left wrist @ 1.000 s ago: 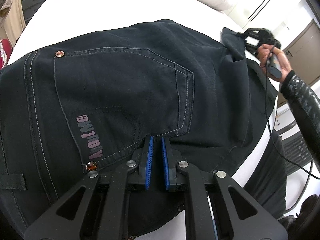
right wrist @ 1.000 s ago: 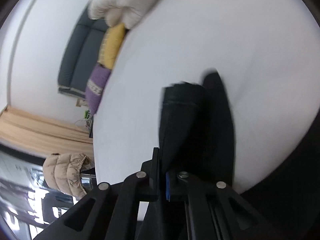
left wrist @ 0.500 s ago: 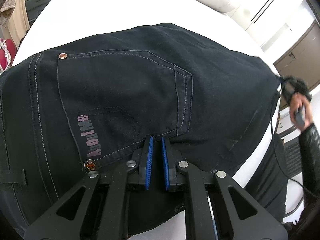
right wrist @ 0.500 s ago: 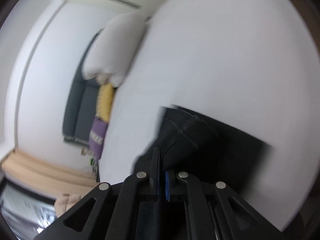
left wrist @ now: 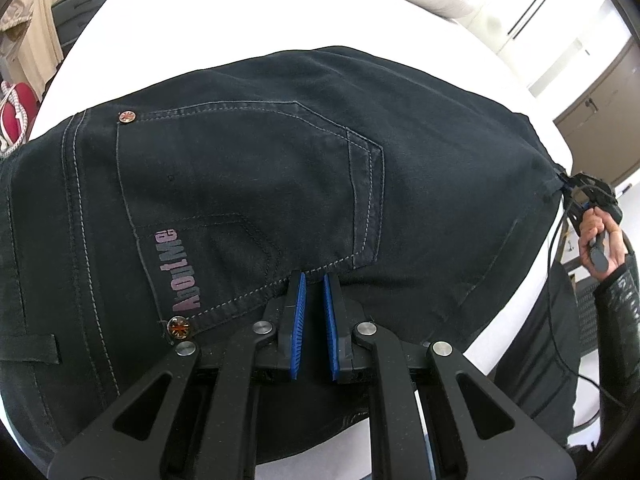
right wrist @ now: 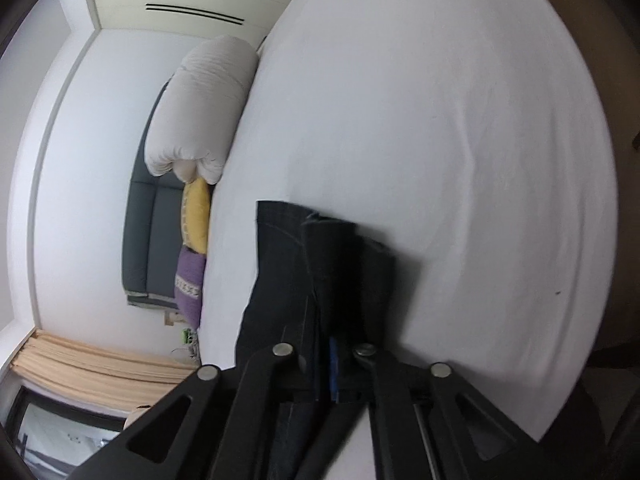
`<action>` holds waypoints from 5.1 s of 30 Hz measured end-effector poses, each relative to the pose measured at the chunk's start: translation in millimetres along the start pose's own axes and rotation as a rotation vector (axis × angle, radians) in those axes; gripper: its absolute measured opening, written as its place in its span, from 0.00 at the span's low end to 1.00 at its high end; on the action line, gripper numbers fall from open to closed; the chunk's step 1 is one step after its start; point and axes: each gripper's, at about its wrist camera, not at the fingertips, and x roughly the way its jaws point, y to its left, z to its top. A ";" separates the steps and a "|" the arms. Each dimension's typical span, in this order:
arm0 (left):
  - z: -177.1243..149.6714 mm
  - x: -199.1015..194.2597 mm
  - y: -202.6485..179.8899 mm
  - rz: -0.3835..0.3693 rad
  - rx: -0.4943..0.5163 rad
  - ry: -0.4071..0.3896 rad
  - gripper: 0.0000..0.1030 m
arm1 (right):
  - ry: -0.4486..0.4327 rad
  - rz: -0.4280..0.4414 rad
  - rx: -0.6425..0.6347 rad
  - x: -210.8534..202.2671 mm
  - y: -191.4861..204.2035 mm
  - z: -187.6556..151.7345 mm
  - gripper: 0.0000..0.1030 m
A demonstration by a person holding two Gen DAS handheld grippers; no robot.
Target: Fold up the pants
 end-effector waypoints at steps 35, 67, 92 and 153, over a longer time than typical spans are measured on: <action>-11.1 -14.0 36.0 -0.107 0.009 -0.014 0.09 | -0.103 -0.093 -0.037 -95.2 18.9 -9.3 0.47; -16.3 -27.2 65.8 -0.179 -0.019 -0.045 0.09 | 0.708 -0.016 -0.154 21.9 85.9 -277.8 0.46; -21.7 -39.8 59.1 -0.188 0.003 -0.014 0.09 | 0.758 0.018 -0.158 35.4 71.4 -304.9 0.09; -17.8 -25.1 46.8 -0.154 0.058 0.047 0.09 | 0.340 0.128 0.049 -19.1 -2.1 -136.2 0.05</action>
